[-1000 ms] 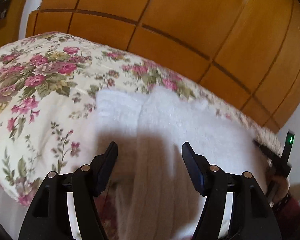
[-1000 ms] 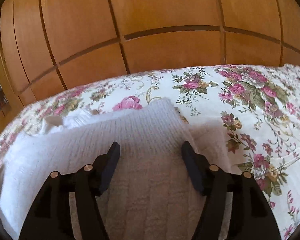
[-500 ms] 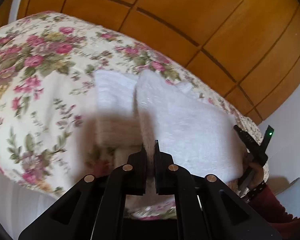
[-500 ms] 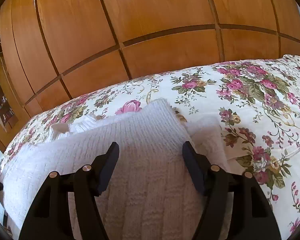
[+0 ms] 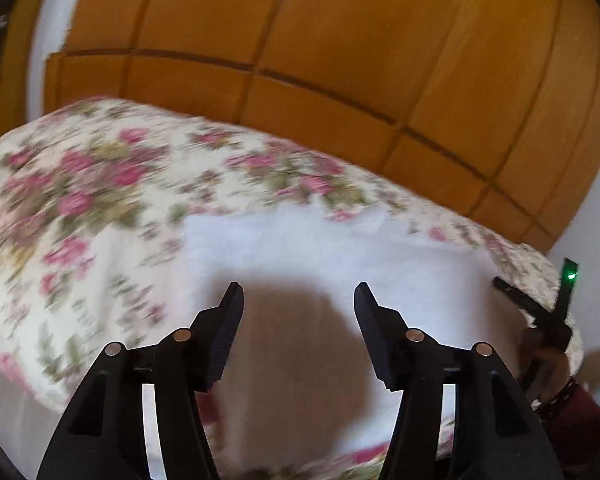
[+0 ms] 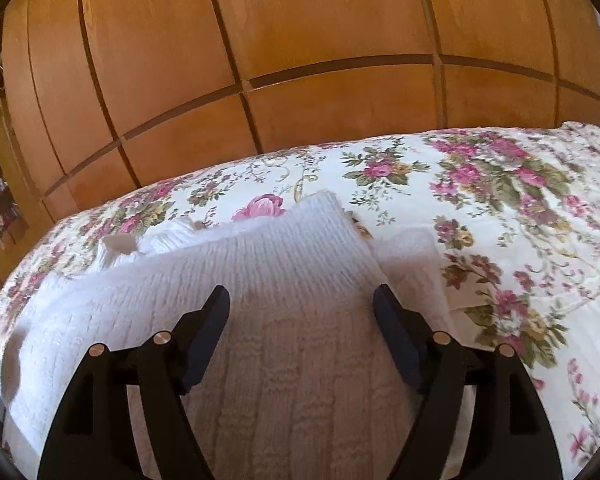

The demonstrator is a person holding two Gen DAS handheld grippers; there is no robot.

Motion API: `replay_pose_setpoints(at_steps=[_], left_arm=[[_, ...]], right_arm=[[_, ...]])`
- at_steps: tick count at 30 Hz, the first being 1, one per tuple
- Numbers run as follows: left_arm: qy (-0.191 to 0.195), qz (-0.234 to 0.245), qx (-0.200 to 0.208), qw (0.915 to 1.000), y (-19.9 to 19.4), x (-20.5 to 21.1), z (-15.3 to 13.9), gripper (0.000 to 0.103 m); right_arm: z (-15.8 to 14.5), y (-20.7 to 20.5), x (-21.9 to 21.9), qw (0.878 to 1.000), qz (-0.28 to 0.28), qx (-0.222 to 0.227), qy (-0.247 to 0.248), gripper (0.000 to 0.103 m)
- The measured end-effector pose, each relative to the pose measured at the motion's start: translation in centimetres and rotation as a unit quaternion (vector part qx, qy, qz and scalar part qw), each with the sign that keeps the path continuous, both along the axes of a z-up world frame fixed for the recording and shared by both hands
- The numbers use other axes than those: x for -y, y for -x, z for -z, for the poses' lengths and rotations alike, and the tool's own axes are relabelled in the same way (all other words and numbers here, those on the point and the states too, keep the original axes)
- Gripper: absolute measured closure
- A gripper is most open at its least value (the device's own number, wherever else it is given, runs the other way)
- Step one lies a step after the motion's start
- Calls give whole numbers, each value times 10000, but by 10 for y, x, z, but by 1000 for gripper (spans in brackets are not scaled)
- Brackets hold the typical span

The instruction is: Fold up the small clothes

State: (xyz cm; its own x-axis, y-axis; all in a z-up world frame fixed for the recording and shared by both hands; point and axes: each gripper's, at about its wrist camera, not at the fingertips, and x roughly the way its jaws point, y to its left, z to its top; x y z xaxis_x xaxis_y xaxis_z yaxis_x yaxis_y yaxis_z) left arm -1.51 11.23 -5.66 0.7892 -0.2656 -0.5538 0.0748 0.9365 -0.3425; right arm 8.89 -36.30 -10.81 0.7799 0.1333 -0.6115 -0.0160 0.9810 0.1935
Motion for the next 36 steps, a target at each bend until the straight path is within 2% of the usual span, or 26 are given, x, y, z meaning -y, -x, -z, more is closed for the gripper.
replay_pose_setpoints(at_steps=[3, 4, 7, 9, 10, 13, 19, 24, 25, 26, 30, 32, 36], left_arm=[[-196, 501, -75, 9985, -35, 36, 0, 47], [-309, 597, -125, 9977, -48, 48, 3, 47], [-583, 639, -355, 9956, -81, 72, 16, 47], [-1009, 353, -489, 9931, -101, 79, 32, 47], [-1299, 287, -652, 9890, -114, 79, 49, 46], [-1271, 413, -494, 9898, -116, 74, 58, 44], [-1143, 357, -309, 9923, -106, 71, 55, 43], [-1037, 245, -144, 9942, -81, 69, 48, 26], [-955, 230, -117, 9951, -75, 67, 47, 17], [-876, 217, -84, 9959, -69, 65, 45, 13], [-786, 125, 41, 9968, -42, 53, 40, 10], [-785, -17, 90, 9969, -33, 45, 36, 9], [-538, -497, 149, 9972, -18, 15, 30, 4]], right_arm=[[-7, -1, -7, 9996, 96, -142, 206, 44], [-7, -3, -9, 9993, 138, -208, 271, 51], [-2, -16, -8, 9970, 336, -529, 446, 55], [5, -25, -6, 9939, 505, -651, 736, 55], [9, -28, -7, 9919, 600, -659, 906, 54], [18, -32, -9, 9882, 767, -606, 1178, 46], [20, -30, -4, 9897, 779, -521, 1083, 44], [19, -27, -5, 9897, 788, -443, 1113, 41], [18, -27, -5, 9898, 786, -432, 1108, 39], [18, -25, -4, 9903, 775, -401, 1080, 36], [14, -22, -1, 9930, 703, -373, 869, 25], [8, -16, 1, 9939, 673, -371, 785, 15], [-4, 4, -2, 9934, 733, -271, 836, 9]])
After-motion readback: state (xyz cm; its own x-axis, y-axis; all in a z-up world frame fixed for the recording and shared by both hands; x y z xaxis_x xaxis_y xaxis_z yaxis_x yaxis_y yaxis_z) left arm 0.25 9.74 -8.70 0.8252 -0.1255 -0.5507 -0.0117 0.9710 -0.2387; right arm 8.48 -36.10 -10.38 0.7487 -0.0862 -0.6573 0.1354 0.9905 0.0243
